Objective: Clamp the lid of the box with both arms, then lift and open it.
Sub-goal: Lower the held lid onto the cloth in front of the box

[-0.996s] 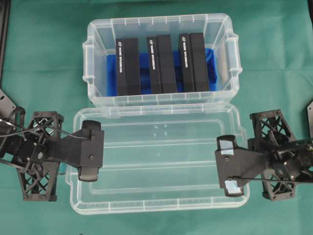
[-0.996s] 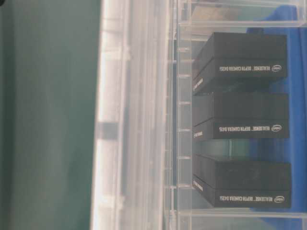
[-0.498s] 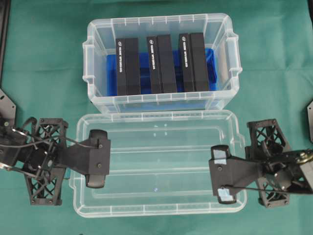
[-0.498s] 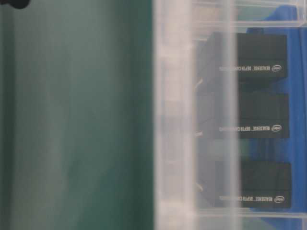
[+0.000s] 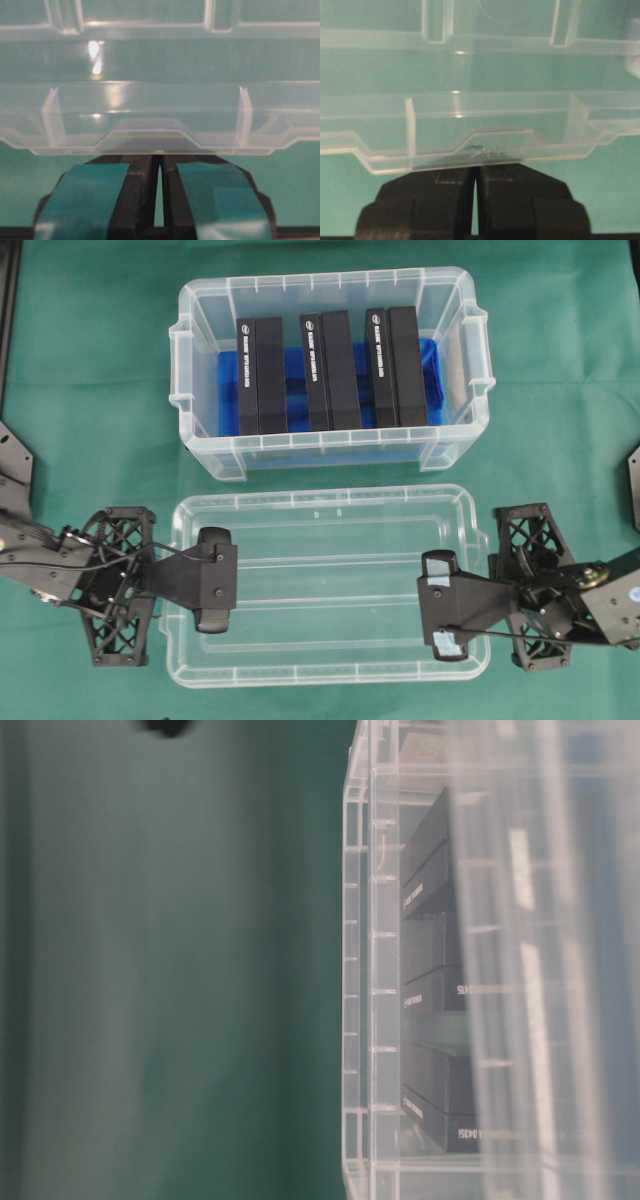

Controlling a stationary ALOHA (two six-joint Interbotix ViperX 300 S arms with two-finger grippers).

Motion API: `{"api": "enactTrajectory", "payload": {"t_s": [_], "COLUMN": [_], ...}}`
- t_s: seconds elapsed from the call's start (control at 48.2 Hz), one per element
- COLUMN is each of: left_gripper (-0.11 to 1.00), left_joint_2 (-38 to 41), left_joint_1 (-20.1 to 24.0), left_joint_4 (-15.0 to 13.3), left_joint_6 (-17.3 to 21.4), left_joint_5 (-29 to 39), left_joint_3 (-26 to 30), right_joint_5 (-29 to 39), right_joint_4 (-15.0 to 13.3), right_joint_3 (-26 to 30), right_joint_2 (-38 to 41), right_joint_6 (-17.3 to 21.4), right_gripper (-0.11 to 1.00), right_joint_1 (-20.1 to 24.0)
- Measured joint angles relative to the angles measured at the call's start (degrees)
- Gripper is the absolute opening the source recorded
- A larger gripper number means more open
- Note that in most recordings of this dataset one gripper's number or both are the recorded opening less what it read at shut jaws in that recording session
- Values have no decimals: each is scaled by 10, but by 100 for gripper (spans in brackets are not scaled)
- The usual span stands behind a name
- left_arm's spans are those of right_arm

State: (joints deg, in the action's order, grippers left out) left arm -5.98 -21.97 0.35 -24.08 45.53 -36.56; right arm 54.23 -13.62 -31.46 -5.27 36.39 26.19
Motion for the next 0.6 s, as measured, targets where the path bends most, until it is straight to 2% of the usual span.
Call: {"api": "enactTrajectory", "payload": {"t_s": [0.291,0.602], "left_gripper": [1,1], "left_joint_2": [53,63], "left_joint_1": [0,0], "left_joint_4": [0,1], "left_joint_6": [-1,-1], "left_joint_5": [-57,-69], "left_joint_3": [-9,-16], "right_joint_5": [-120,-157], "right_joint_4": [0,-2], "right_joint_3": [-68,-80], "right_joint_2": [29,43], "right_joint_6": [19,21], "right_gripper": [0,0], "right_joint_1": [-1,-2]}}
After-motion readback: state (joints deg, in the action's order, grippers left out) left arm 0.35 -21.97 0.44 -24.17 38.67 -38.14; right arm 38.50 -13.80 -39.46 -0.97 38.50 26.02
